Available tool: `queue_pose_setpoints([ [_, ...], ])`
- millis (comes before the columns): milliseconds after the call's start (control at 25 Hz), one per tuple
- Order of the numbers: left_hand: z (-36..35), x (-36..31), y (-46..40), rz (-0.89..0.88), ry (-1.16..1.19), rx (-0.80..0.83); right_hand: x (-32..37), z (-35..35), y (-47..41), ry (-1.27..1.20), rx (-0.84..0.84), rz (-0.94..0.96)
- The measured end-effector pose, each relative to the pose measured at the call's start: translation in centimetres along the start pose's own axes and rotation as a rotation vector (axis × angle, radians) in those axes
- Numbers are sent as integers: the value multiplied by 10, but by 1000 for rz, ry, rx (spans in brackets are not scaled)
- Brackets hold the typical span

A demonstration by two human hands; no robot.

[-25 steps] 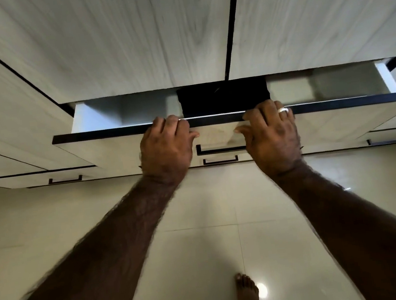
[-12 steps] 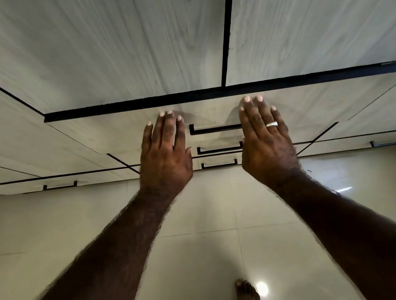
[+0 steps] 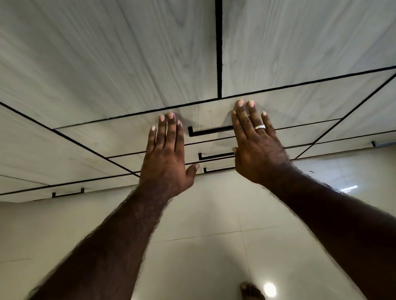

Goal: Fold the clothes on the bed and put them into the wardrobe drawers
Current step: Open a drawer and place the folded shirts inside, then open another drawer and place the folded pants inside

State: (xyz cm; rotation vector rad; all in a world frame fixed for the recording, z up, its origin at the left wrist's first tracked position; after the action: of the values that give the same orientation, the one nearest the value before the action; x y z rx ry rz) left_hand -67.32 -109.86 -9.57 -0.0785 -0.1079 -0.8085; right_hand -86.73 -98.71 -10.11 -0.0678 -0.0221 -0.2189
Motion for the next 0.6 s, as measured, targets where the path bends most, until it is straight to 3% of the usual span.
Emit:
queue_pose_setpoints([
  [160,16,8,7,-64,-42,37,-3,8,7,12,103,52],
  [280,33,2,14,-39,72,15,-13,19,19,-46,123,43],
  [600,144,-49,-19,-339,227,-224,-21,139,78,-143,-110,-345],
])
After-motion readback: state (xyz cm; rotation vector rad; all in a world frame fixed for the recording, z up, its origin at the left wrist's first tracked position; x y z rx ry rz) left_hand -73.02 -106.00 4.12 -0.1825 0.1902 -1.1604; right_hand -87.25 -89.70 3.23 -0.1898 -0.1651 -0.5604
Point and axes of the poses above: each hand's wrist, its own y-axis away from the middle knuckle, its own z-axis out of the back of the hand, x = y × z, the point moved 5 cm from there along -y, towards the middle knuckle, and after that the axes turned 3 degrees about z, right-handed, at the moved point
